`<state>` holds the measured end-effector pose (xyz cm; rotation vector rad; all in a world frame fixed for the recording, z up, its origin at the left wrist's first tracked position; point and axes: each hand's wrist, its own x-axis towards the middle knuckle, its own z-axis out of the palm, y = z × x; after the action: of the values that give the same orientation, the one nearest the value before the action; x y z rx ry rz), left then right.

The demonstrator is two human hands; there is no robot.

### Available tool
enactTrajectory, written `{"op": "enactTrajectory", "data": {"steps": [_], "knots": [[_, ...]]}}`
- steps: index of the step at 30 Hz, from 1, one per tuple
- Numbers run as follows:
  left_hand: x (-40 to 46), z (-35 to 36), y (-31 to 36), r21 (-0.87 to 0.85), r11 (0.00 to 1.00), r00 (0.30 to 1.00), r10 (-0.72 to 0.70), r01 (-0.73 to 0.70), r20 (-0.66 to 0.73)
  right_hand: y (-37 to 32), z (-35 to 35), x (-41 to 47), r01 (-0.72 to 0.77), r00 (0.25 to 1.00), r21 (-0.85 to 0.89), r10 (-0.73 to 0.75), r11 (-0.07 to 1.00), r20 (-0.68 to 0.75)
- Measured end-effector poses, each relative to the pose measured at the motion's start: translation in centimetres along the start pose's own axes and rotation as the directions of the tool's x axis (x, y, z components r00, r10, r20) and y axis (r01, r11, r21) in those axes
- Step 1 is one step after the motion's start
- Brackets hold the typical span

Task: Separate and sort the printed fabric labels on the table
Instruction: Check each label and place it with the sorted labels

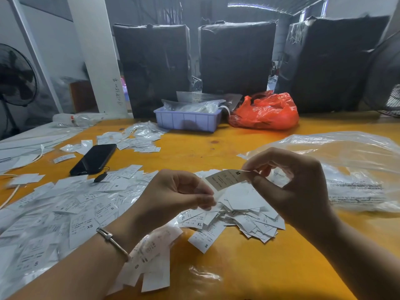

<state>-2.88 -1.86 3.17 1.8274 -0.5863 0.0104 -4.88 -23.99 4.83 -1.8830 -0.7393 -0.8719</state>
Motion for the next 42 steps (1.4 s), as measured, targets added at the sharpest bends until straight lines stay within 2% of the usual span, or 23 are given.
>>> {"op": "enactTrajectory", "data": {"steps": [4,9,16,22,31,37,40,42], "knots": [[0.0,0.1,0.1,-0.030,0.998,0.997,-0.053,0.055,0.062,-0.1,-0.1,0.1,-0.021,0.999,0.039,0.020,0.999,0.032],[0.0,0.4,0.3,-0.027,0.997,0.993,-0.069,0.072,0.094,0.0,0.6,-0.1,-0.020,0.995,-0.037,0.024,0.999,0.098],[0.1,0.5,0.4,-0.032,0.996,0.993,-0.086,0.089,0.078,0.5,1.2,-0.5,-0.084,0.986,-0.048,0.090,0.995,0.141],[0.1,0.4,0.4,-0.053,0.994,0.995,-0.089,0.091,0.048,0.6,1.3,-0.5,-0.125,0.988,-0.069,0.130,0.990,0.081],[0.2,0.5,0.2,-0.111,0.989,0.996,-0.093,0.094,0.006,0.1,1.8,-0.8,-0.208,0.959,0.050,0.194,0.977,0.209],[0.1,0.4,0.2,-0.080,0.994,0.997,-0.079,0.079,-0.001,0.4,1.8,-0.6,-0.337,0.918,0.184,0.279,0.923,0.280],[0.2,0.3,0.2,-0.055,0.996,0.998,-0.068,0.067,-0.001,0.6,2.0,-0.7,-0.329,0.893,0.128,0.264,0.936,0.363],[0.2,0.2,0.1,-0.032,0.997,0.997,-0.069,0.069,-0.023,1.0,1.9,-0.7,-0.319,0.905,0.079,0.279,0.944,0.321]]}}
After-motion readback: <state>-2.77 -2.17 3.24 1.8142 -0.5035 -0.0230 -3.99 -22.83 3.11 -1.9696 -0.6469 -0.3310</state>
